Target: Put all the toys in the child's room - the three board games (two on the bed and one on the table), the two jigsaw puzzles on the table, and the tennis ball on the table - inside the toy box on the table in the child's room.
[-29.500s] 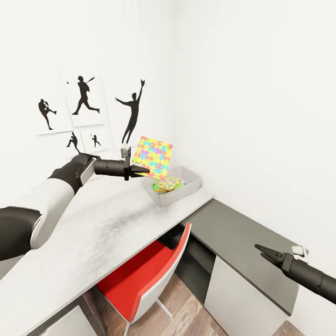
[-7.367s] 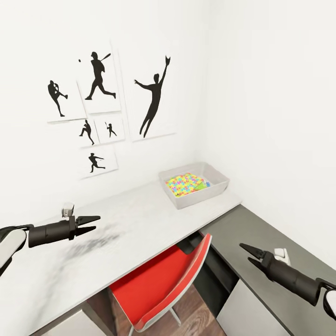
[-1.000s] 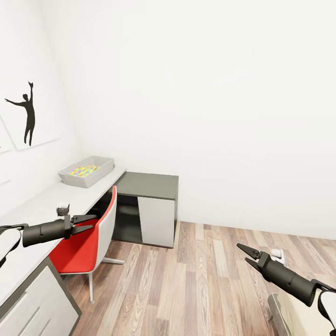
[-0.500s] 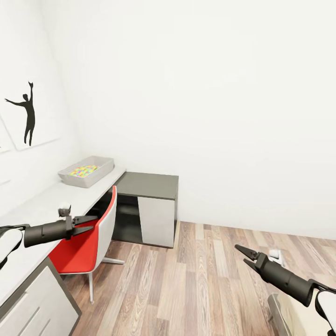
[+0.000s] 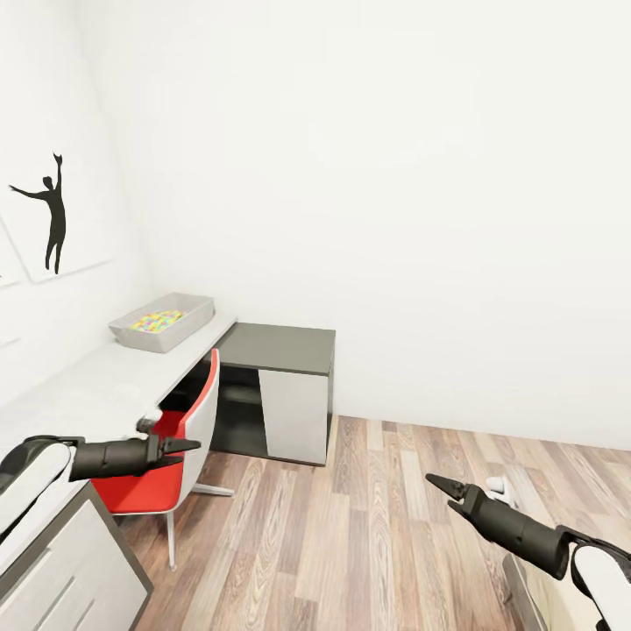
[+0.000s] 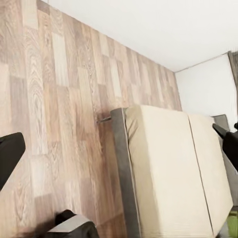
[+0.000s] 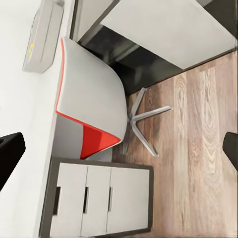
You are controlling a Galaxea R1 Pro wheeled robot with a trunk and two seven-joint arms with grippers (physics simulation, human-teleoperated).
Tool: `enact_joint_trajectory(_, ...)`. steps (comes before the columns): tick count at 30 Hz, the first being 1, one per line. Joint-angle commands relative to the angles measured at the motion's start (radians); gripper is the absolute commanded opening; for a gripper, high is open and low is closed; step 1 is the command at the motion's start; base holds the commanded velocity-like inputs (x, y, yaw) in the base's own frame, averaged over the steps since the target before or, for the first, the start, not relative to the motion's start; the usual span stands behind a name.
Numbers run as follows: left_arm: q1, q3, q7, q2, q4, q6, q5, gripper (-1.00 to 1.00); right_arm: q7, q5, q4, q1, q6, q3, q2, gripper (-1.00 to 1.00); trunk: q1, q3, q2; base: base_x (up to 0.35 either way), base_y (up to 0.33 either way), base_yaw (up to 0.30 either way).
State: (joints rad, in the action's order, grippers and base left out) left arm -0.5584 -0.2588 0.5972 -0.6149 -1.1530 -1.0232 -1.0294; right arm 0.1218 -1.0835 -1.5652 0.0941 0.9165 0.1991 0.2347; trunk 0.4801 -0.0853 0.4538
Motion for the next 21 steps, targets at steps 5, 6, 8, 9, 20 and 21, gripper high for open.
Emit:
enact_joint_trajectory(5,0.01,-0.047,-0.004,-0.001,0.09,0.001,0.057,1.0,-0.055,0.02,0.026,0.001,0.004,-0.038,-0.006,1.0,0.001,-0.002,0.002,0.0,0.0,0.0)
enact_joint_trajectory(6,0.015,-0.054,-0.005,-0.001,0.113,0.003,0.068,1.0,-0.066,0.023,0.035,0.001,0.004,-0.047,-0.008,1.0,0.001,-0.002,0.002,0.0,0.0,0.0)
enact_joint_trajectory(8,0.028,-0.068,-0.006,-0.001,0.161,0.005,0.094,1.0,-0.086,0.031,0.063,0.001,0.003,-0.066,-0.012,1.0,0.001,-0.002,0.002,0.0,0.0,0.0)
enact_joint_trajectory(9,0.034,-0.076,-0.007,-0.001,0.186,0.007,0.108,1.0,-0.094,0.036,0.082,0.001,0.002,-0.073,-0.014,1.0,0.001,-0.002,0.002,0.0,0.0,0.0)
enact_joint_trajectory(20,0.09,-0.192,-0.007,0.071,0.521,0.276,0.326,1.0,-0.124,0.245,0.505,0.001,-0.159,-0.139,-0.043,1.0,0.001,-0.002,0.002,0.0,0.0,0.0)
enact_joint_trajectory(21,0.092,-0.2,-0.008,0.082,0.558,0.306,0.342,1.0,-0.125,0.273,0.538,0.001,-0.187,-0.152,-0.048,1.0,0.001,-0.002,0.002,0.0,0.0,0.0)
